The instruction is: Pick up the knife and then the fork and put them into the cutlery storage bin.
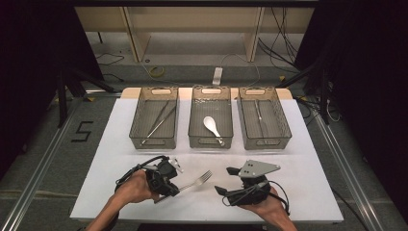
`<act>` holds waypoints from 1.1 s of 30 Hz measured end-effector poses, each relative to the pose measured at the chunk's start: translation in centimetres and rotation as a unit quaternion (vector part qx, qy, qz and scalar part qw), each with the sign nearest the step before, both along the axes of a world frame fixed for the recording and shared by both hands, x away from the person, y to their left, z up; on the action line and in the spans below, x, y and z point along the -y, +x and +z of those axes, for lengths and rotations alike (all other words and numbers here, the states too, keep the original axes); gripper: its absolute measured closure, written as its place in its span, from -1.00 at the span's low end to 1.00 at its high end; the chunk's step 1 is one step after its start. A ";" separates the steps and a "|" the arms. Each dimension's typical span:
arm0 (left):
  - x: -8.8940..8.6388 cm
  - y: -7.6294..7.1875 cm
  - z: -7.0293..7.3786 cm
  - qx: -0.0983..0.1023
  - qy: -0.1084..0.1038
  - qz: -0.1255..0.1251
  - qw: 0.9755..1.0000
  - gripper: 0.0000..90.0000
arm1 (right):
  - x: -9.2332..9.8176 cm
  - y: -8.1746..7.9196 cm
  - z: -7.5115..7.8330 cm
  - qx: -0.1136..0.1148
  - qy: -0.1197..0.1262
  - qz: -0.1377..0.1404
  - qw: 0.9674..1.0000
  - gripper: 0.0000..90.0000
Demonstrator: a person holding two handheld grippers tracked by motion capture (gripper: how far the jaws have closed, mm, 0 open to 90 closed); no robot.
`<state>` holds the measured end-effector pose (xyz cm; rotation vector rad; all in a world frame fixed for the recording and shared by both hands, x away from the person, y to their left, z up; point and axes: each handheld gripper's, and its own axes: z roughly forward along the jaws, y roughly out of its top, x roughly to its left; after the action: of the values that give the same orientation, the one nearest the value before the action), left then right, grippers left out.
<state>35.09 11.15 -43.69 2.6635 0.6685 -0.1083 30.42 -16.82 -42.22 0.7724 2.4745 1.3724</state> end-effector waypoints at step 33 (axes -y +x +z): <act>4.7 -1.3 1.5 -0.031 0.005 -0.075 0.997 0.81 | -6.4 -1.6 -3.5 0.107 -0.200 0.120 0.966 0.07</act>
<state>33.74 6.44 -42.24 2.7263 0.4886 -0.2288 28.82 -10.42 -45.74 0.2310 2.6028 0.9068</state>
